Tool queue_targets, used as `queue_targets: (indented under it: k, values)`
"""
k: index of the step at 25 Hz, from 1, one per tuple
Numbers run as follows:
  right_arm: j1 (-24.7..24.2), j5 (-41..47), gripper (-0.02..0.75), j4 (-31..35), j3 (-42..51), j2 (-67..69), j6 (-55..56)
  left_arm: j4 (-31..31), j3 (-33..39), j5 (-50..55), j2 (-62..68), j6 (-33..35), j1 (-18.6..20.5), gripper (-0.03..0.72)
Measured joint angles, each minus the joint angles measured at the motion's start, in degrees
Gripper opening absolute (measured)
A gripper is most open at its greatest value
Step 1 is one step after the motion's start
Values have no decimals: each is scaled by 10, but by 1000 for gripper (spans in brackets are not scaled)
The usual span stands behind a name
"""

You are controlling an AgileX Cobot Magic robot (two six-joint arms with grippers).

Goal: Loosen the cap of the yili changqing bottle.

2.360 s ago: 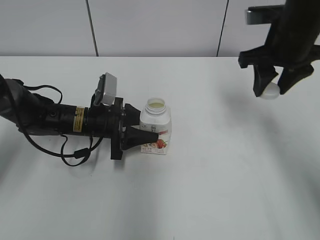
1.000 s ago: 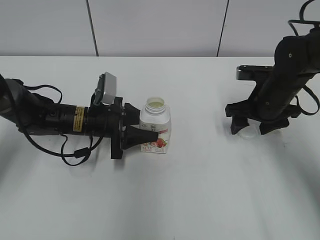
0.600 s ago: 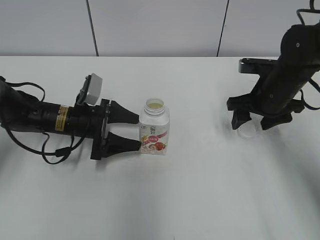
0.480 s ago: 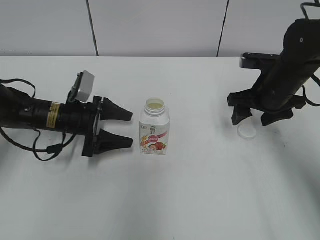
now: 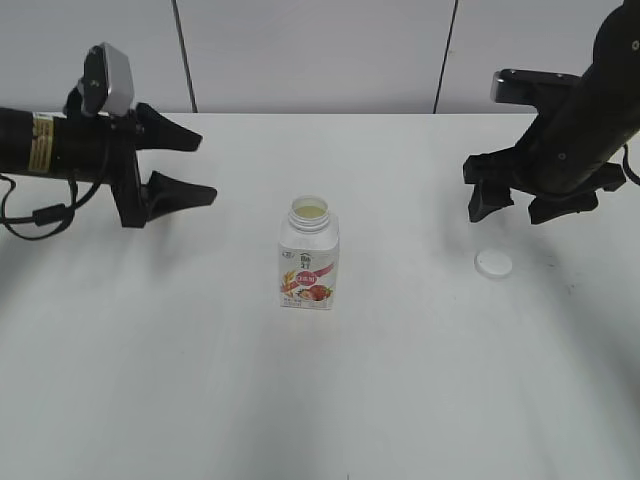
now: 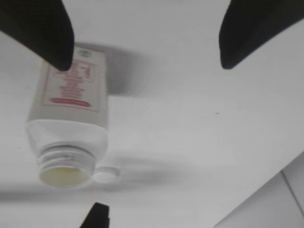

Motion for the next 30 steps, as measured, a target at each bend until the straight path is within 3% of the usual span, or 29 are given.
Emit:
queue_targets:
  k: [3, 8, 16, 23, 30]
  values:
    - [0, 0, 595, 0, -4, -7, -1, -10, 0, 128, -48, -10, -1, 568]
    - [0, 0, 595, -1, -28, -9, -1, -114, 0, 358, -106, -14, -4, 564]
    - [0, 9, 595, -5, -79, -11, -16, -208, 1, 679, -123, -14, -4, 531]
    - [0, 49, 595, -24, -139, -11, -22, -447, 1, 838, -156, 10, -12, 468]
    - [0, 163, 595, -62, -215, -11, -22, -685, -18, 928, -222, 210, -18, 463]
